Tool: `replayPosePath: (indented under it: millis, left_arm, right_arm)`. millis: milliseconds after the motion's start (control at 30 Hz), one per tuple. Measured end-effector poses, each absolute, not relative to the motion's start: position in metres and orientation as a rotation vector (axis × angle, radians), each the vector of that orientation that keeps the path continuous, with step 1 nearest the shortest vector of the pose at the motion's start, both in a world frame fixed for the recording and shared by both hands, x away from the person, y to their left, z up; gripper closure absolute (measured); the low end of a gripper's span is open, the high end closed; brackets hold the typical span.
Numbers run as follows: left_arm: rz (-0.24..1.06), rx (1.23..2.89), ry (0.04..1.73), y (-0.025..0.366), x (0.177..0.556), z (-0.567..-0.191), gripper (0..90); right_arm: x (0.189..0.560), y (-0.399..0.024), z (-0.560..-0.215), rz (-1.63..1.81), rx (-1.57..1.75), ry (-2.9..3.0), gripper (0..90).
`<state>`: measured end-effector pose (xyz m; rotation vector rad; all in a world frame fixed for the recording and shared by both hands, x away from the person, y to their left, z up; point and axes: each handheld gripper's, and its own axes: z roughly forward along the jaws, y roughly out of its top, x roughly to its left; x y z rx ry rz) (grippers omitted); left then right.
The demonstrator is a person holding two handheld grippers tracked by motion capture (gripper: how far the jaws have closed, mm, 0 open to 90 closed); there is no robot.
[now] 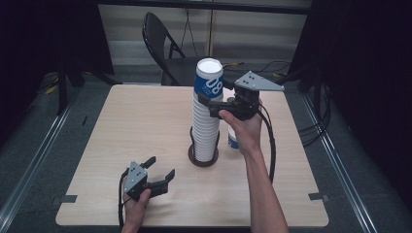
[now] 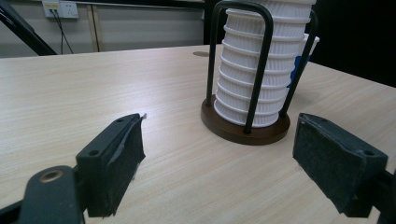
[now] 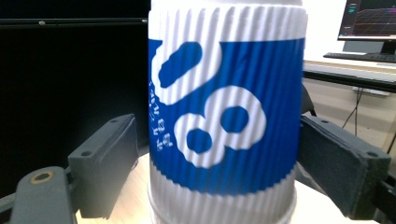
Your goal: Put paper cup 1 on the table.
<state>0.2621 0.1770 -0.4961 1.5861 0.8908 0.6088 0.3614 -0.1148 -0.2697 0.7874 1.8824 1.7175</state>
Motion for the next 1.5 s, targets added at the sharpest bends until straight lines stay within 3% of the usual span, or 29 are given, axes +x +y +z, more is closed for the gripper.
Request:
replayPosePath:
  millis: [500,1500]
  left_arm:
    - [0.612,1.582,0.889,0.177,0.262,-0.496,16.2]
    - [0.611,1.579,0.887,0.178,0.261,-0.496,16.2]
  right_arm:
    - [0.377,-0.103,-0.274,1.681,0.810,1.919,13.6]
    - [0.375,-0.103,-0.261,1.696,0.763,1.881,19.1]
